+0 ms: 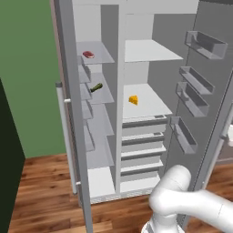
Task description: There's a steak in the fridge that needs to be moved to the freezer for freezing. Pick up the steak from the fridge, place it on any shelf in the freezer, and close the fridge and freezer doors when done.
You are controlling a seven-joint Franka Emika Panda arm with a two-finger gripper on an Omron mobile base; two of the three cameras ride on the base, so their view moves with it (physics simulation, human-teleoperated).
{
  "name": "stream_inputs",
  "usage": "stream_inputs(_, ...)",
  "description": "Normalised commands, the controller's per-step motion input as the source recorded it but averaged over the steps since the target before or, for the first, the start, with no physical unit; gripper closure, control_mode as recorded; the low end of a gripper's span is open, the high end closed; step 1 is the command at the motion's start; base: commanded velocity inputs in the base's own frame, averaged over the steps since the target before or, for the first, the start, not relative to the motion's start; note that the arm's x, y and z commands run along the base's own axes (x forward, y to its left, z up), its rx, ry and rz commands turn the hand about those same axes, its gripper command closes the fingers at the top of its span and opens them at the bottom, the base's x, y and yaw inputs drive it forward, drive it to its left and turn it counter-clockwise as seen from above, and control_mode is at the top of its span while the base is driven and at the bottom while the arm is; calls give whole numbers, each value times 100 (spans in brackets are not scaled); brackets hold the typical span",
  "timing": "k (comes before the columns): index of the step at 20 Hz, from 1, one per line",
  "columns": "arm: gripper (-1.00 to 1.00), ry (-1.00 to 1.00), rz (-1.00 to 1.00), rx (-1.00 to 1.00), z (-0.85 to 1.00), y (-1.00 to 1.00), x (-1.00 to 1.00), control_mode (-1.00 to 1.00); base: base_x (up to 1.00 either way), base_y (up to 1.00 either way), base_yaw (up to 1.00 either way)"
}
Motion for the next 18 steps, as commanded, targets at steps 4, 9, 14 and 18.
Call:
stream_inputs(4,-100,-5,6,11,-10,95,0,-100,0,0,0)
stream_inputs(9,-100,-17,-4,0,-4,100,0,-100,0,0,0)
stream_inputs(14,-100,-8,-17,-5,0,100,0,-100,0,0,0)
stream_inputs(18,-100,-3,-20,-7,0,100,0,-100,0,0,0)
